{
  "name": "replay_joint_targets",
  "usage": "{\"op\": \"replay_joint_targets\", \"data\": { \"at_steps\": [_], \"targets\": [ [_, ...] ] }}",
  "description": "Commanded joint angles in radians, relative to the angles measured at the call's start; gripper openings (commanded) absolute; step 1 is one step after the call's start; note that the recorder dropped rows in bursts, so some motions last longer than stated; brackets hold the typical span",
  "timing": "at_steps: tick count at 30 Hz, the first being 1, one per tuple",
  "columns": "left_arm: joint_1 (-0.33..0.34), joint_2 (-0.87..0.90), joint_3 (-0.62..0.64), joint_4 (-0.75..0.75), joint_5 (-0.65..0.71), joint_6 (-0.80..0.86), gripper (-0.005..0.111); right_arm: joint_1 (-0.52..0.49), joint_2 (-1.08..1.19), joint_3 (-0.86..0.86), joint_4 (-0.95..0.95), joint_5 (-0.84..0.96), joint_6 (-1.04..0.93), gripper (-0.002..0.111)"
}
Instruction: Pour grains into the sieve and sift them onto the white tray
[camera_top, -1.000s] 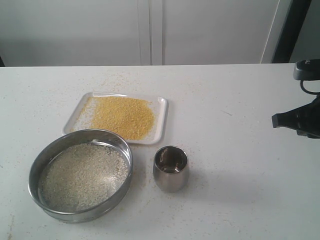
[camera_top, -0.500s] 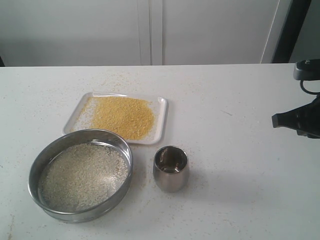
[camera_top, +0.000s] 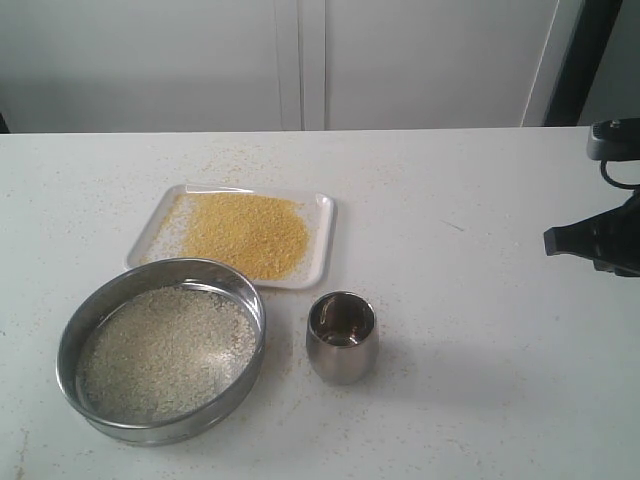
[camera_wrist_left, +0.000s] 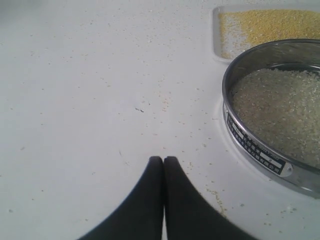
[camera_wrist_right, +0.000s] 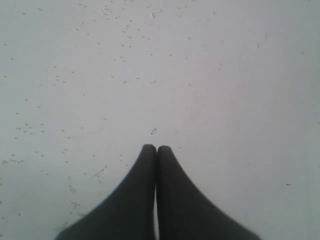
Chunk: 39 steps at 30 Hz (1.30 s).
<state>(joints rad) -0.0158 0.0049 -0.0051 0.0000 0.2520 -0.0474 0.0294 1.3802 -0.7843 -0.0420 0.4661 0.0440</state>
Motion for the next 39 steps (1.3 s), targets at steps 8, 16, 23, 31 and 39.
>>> {"op": "replay_joint_targets", "data": {
  "at_steps": [8,16,23,31,39],
  "targets": [
    [0.003,-0.005,0.005,-0.009,-0.003,-0.001,0.000,-0.005,-0.003,-0.005,-0.006,-0.004,0.004,0.000],
    [0.003,-0.005,0.005,-0.009,-0.003,-0.001,0.000,-0.005,-0.066,-0.005,-0.006,-0.005,0.004,0.000],
    [0.003,-0.005,0.005,-0.009,-0.003,-0.001,0.000,0.009,-0.220,0.014,-0.002,-0.021,0.009,0.000],
    [0.003,-0.005,0.005,-0.009,-0.003,-0.001,0.000,0.068,-0.444,0.136,-0.002,-0.162,0.005,0.000],
    [0.003,-0.005,0.005,-0.009,-0.003,-0.001,0.000,0.070,-0.647,0.256,-0.014,-0.192,0.004,0.000]
  ]
}}
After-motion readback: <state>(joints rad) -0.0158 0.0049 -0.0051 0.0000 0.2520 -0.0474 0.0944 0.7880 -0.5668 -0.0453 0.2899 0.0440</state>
